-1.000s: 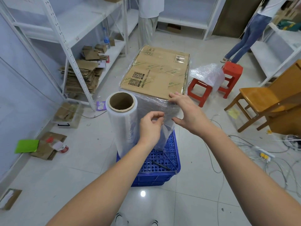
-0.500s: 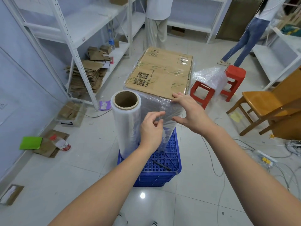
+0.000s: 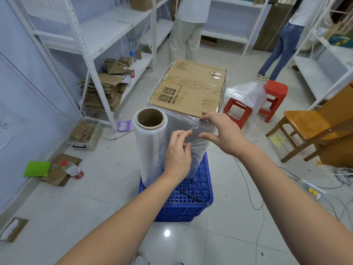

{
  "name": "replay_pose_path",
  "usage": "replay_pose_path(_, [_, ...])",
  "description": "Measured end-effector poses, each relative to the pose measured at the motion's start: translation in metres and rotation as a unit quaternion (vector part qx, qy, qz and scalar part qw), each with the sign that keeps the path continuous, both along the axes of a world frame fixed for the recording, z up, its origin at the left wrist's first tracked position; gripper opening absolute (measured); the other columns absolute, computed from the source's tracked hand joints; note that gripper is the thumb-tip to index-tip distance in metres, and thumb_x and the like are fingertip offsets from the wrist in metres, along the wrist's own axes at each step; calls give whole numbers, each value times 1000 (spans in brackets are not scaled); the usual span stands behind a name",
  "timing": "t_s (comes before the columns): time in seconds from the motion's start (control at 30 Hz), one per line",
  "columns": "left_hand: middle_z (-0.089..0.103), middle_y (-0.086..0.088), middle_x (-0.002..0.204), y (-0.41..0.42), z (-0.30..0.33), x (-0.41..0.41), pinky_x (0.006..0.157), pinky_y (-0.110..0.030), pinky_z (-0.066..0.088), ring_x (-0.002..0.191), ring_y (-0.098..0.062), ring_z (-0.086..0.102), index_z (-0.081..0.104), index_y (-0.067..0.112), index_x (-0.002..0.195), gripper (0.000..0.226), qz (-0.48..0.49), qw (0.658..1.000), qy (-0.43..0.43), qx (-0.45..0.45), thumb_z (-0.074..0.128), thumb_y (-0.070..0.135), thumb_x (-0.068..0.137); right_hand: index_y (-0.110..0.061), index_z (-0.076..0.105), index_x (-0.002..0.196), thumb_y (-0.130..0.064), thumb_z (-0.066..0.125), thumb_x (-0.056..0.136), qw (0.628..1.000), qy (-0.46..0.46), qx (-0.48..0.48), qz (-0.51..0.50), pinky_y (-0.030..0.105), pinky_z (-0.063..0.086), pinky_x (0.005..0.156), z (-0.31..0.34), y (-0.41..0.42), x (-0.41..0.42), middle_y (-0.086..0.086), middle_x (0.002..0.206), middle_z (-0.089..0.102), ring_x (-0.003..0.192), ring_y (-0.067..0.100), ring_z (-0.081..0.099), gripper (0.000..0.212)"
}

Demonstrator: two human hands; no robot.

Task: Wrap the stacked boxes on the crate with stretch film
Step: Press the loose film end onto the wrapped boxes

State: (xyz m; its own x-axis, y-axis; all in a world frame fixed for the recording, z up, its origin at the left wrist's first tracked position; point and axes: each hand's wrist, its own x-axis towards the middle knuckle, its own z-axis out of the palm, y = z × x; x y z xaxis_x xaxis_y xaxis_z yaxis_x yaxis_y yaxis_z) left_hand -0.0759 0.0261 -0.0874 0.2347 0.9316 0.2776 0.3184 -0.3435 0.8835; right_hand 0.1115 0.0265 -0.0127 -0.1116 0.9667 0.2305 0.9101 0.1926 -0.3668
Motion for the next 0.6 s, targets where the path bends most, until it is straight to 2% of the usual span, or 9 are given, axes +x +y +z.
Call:
replay_pose_path(0.17, [49,15,129,-2,0,3,83,-28,55,94,-5,62,61,23,135,40,16,1000,-16,1,57,5,101,-18,49,140,-40,75,82,999,9,39,-12,46,33,113,-9,0,-1,1,145,49,138,21,38,67])
replay_pose_path(0.3, [54,18,123,1,5,7,79,-26,55,83,-9,62,60,29,128,44,8,996,-69,-61,58,0,95,-14,51,140,-36,79,80,998,5,57,-13,44,34,112,-17,1,-1,1,145,49,134,22,39,70])
replay_pose_path(0.4, [62,18,120,6,9,10,74,-22,53,72,-6,56,59,33,129,40,-11,990,-96,-100,64,9,97,-13,51,139,-35,79,80,998,8,62,-8,41,36,111,-18,1,-3,0,142,48,129,23,41,68])
replay_pose_path(0.47, [64,14,120,9,12,12,77,-15,49,76,-4,56,60,30,131,34,-15,991,-97,-93,63,16,101,-13,52,138,-35,78,81,998,7,66,-9,41,36,110,-18,2,-4,1,141,49,129,23,42,67])
replay_pose_path(0.6, [62,12,119,16,16,17,86,-11,45,98,-1,59,66,23,131,28,-8,995,-83,-60,60,19,104,-12,53,137,-31,79,80,997,12,75,-12,39,35,110,-19,2,-4,1,140,50,128,22,42,65])
